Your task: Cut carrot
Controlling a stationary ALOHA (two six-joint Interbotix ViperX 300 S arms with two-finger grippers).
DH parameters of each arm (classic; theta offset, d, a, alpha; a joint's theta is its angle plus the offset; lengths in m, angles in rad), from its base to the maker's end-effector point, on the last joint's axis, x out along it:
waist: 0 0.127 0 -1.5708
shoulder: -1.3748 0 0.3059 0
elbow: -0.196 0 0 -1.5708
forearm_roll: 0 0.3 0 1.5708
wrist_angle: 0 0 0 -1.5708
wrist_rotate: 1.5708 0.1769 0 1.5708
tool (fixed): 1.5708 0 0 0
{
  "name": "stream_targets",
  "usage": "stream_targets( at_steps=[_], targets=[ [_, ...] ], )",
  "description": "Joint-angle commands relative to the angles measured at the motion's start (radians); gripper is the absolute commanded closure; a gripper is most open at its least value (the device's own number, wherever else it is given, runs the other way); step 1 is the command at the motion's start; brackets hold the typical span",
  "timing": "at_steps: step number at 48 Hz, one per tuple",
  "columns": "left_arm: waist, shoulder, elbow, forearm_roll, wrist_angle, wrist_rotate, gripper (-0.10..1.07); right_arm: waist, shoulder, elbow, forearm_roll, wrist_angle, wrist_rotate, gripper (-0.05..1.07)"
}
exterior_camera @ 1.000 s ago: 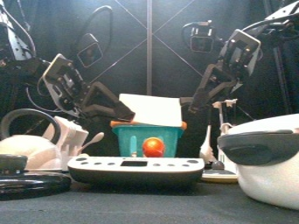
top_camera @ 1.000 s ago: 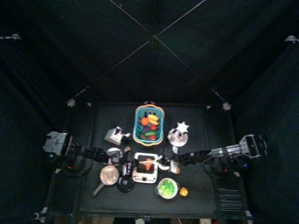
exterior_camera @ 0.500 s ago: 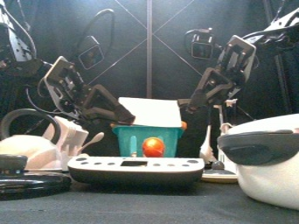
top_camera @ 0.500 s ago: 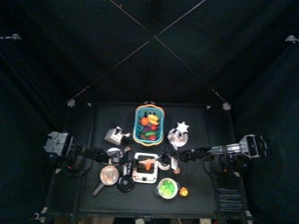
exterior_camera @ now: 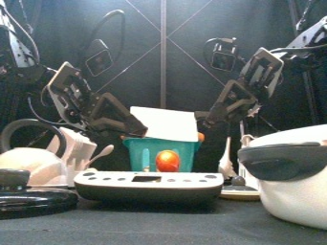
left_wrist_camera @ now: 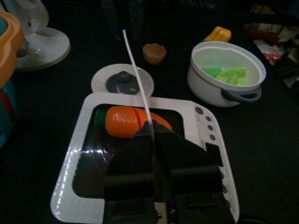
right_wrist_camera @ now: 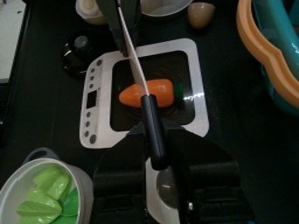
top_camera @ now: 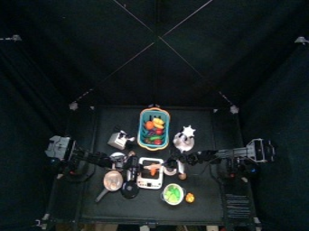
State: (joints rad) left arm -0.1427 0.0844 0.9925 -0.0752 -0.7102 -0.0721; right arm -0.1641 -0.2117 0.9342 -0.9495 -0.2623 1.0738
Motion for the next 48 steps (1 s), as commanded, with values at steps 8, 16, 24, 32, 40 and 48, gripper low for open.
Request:
stream_targets(
  at_steps=[8, 16, 24, 32, 40, 48],
  targets=[
    [-0.043, 0.002, 0.014, 0.009, 0.012, 0.003, 0.69, -0.071, 0.023, -0.009, -0.040, -0.026, 0.011, 0.66],
    [-0.043, 0.017, 0.012, 0.008, 0.011, 0.002, 0.69, -0.074, 0.043, -0.012, -0.052, -0.025, 0.012, 0.66],
    [-0.043, 0.018, 0.012, 0.008, 0.012, 0.002, 0.69, -0.074, 0.040, -0.023, -0.054, -0.018, 0.011, 0.66],
    [-0.043, 0.018, 0.015, -0.006, 0.012, 0.008, 0.69, -0.074, 0.034, -0.038, -0.054, 0.003, 0.011, 0.66],
    [-0.043, 0.018, 0.017, -0.006, 0.012, 0.008, 0.69, -0.074, 0.034, -0.041, -0.054, 0.005, 0.011, 0.66],
    [-0.043, 0.018, 0.017, -0.006, 0.012, 0.008, 0.69, -0.074, 0.034, -0.041, -0.054, 0.006, 0.009, 0.66]
  ],
)
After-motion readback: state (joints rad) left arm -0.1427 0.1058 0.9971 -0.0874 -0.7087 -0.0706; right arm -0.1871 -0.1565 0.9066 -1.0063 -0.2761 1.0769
